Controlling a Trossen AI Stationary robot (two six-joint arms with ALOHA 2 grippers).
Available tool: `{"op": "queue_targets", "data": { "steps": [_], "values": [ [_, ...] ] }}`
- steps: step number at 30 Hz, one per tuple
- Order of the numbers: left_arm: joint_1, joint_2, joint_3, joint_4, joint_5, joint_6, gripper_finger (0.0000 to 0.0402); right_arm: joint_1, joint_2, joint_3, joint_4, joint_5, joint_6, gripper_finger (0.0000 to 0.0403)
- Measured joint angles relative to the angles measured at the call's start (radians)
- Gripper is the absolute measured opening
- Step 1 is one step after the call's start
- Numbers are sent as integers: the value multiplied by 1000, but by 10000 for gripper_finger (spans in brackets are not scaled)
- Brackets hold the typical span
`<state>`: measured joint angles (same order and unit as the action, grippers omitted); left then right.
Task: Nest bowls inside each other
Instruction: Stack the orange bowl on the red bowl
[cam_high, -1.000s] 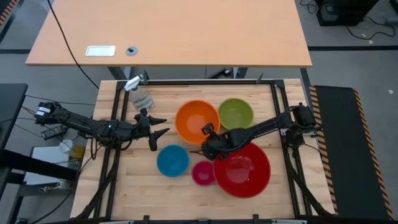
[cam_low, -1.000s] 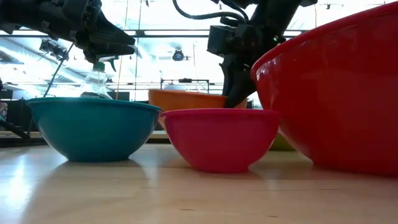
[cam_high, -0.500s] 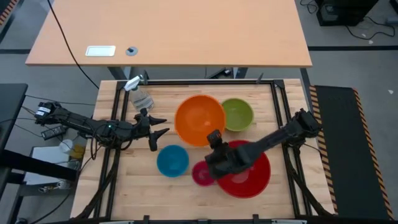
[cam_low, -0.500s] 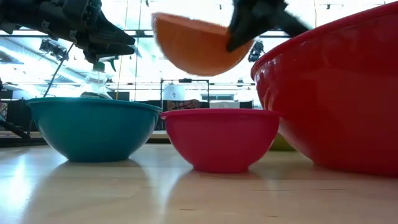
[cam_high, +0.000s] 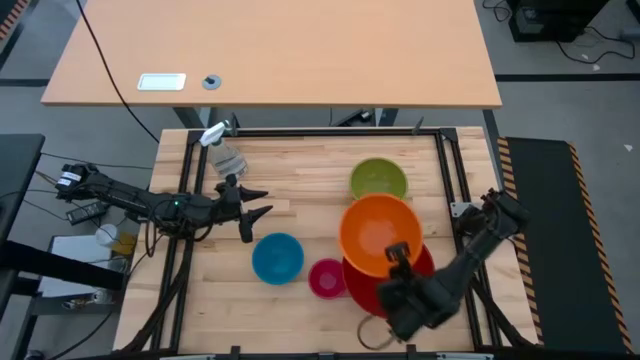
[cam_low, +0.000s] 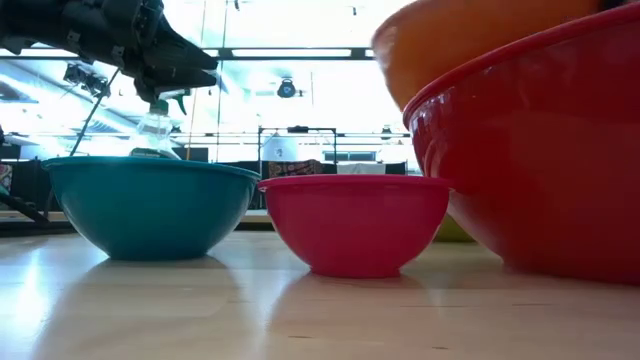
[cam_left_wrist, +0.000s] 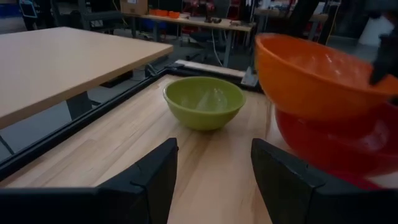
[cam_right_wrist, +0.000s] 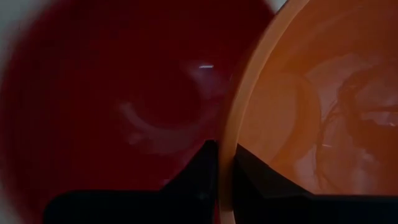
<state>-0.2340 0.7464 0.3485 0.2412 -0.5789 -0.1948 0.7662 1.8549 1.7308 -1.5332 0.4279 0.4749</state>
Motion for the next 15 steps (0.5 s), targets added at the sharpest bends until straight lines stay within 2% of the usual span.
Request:
{"op": "queue_targets", "data": {
  "steps": [4, 7, 10, 15],
  "values": [
    [-1, 0, 0, 71, 2, 4, 208, 67, 0, -5, 21, -62, 133, 36],
    [-1, 0, 0, 112, 56, 5, 208, 100, 0, -34, 80, -60, 190, 36],
    [-2, 0, 0, 145, 100, 7, 208, 112, 0, -80, 149, -60, 215, 36],
    [-1, 0, 0, 186, 100, 26, 208, 91, 3, -169, 263, -85, 214, 36]
  ]
}}
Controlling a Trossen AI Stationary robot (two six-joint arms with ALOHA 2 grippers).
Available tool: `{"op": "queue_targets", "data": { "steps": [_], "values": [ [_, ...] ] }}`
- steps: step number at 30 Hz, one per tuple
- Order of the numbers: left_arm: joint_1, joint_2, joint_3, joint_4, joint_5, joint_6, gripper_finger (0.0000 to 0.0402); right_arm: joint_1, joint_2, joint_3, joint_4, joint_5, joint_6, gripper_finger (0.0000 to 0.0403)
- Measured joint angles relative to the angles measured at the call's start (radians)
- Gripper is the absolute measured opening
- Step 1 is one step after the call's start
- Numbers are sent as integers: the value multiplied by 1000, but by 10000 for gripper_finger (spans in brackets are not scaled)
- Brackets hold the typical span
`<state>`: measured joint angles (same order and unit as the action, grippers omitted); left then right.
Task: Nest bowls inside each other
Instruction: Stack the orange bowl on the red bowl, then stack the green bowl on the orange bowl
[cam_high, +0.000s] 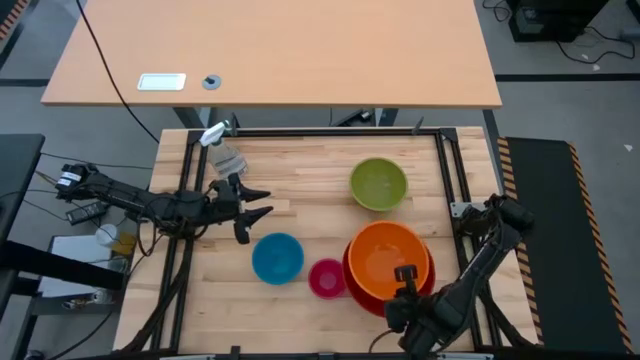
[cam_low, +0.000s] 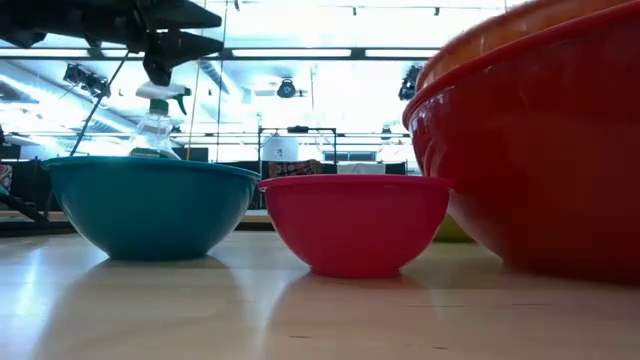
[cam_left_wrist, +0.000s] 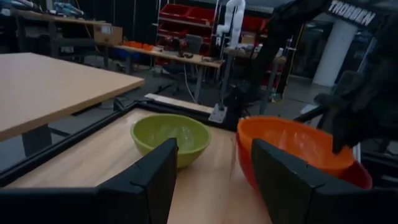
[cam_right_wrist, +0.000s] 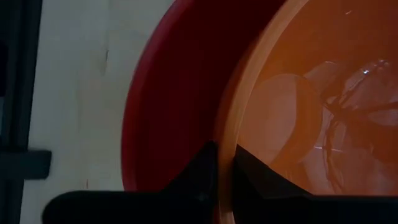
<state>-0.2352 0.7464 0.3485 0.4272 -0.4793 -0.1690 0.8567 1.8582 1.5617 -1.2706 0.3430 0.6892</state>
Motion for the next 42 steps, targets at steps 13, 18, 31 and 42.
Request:
{"op": "queue_targets", "data": {
  "steps": [13, 18, 31, 42],
  "values": [
    [0, 0, 0, 12, 60, 27, 208, -83, 0, -56, 67, -133, -5, 114],
    [0, 0, 0, 11, 60, 26, 208, -120, 1, 34, -42, -265, 23, 150],
    [0, 0, 0, -19, 62, 27, 208, -262, -133, -18, -263, 209, -30, 160],
    [2, 0, 0, -30, 62, 27, 208, -597, -506, -378, -131, 49, -274, 161]
  ]
}}
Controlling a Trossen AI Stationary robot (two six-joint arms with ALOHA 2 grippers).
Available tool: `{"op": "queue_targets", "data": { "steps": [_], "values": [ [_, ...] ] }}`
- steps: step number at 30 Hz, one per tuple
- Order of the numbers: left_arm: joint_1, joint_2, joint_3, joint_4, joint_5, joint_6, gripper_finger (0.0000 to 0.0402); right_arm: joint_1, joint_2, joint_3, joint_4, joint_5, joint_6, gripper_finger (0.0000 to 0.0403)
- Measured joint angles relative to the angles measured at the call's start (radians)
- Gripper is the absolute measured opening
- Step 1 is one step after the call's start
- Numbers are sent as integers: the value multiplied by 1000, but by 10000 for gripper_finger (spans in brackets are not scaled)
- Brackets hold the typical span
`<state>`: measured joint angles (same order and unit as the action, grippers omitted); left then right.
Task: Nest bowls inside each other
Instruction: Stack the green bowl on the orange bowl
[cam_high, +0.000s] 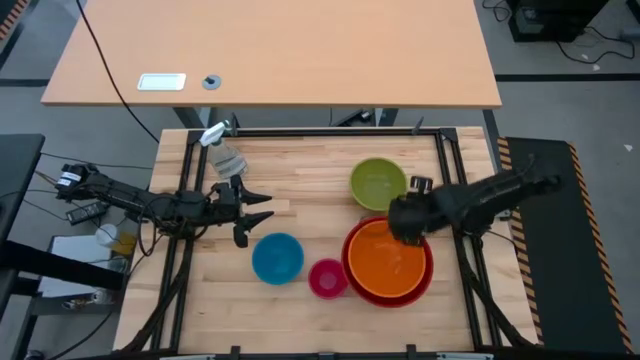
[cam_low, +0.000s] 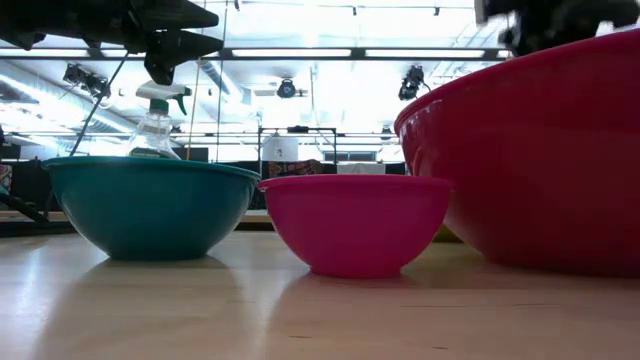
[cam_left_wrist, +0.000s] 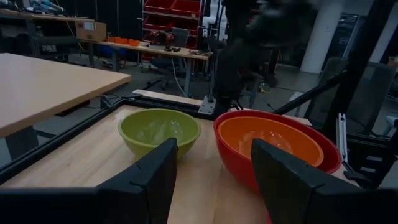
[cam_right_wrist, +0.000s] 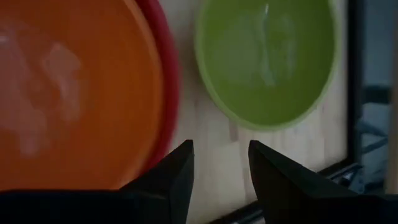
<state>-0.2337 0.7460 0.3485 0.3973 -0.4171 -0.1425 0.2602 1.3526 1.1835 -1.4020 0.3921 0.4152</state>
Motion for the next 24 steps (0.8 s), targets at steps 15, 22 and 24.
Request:
{"op": "queue_targets", "data": {
  "steps": [15, 22, 24],
  "values": [
    [2, 0, 0, -3, 0, 5, 208, -652, -30, -95, 198, -97, -22, 161],
    [2, 0, 0, -26, 0, 1, 208, -832, 52, -95, 361, -231, -181, 161],
    [0, 0, 0, -35, -1, 0, 208, -862, 96, -95, 364, -256, -213, 165]
  ]
}}
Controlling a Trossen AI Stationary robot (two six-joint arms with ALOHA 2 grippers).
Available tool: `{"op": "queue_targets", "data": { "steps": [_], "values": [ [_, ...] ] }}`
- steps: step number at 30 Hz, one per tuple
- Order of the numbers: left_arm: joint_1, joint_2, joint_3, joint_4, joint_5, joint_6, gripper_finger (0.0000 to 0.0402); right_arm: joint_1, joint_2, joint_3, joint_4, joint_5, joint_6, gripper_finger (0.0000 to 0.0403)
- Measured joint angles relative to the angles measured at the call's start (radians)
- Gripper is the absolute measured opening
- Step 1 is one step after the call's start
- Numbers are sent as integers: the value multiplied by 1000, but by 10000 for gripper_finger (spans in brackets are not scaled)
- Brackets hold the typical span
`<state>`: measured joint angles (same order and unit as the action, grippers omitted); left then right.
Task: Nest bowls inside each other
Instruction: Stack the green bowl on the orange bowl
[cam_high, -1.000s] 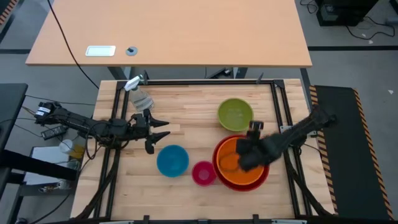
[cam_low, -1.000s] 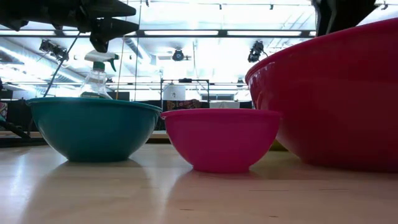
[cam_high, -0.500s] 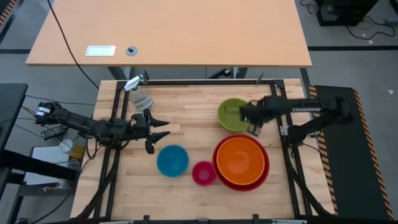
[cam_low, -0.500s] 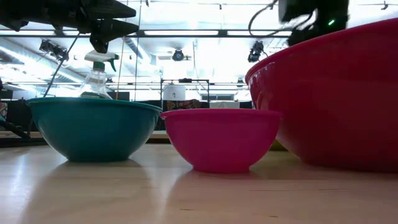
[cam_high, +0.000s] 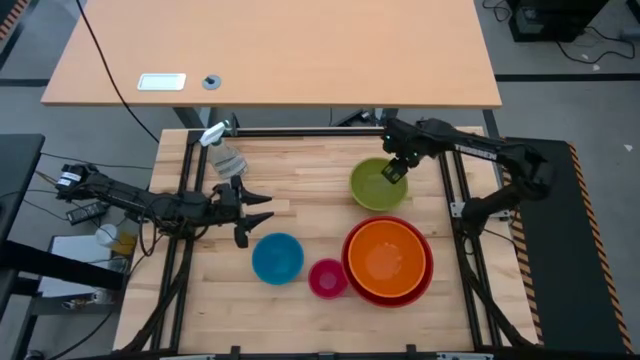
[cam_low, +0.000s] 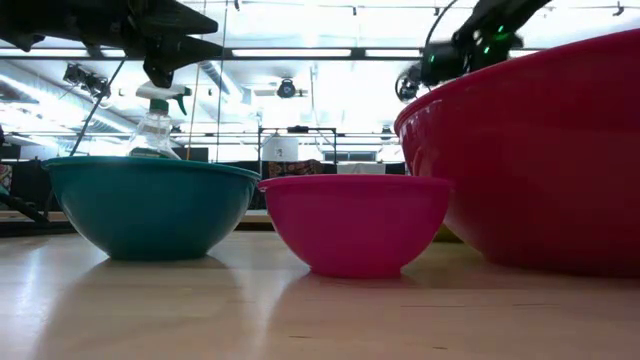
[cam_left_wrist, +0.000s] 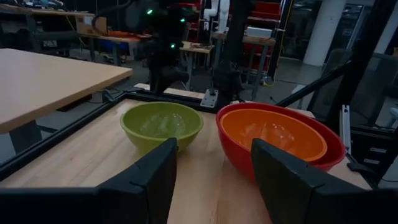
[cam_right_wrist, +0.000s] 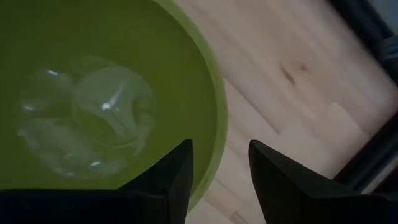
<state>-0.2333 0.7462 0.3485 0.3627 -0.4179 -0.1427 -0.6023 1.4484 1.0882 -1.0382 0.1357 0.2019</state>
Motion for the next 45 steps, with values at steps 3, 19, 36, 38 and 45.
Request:
{"op": "queue_targets", "data": {
  "steps": [3, 19, 36, 38, 45],
  "values": [
    [-5, 0, 0, -18, 0, -1, 208, -32, 62, 0, -2, -15, -40, 174],
    [-6, 0, 0, -44, 0, -26, 208, -60, 242, 0, 41, -55, -101, 128],
    [-6, 0, 0, -38, 0, -26, 208, -138, 90, 84, 65, -105, -100, 25],
    [-6, 0, 0, -38, 0, -26, 208, -146, 52, 117, 77, -134, -99, 21],
    [-6, 0, 0, -38, 0, -26, 208, -116, -95, 169, 80, -371, -77, 23]
  ]
}}
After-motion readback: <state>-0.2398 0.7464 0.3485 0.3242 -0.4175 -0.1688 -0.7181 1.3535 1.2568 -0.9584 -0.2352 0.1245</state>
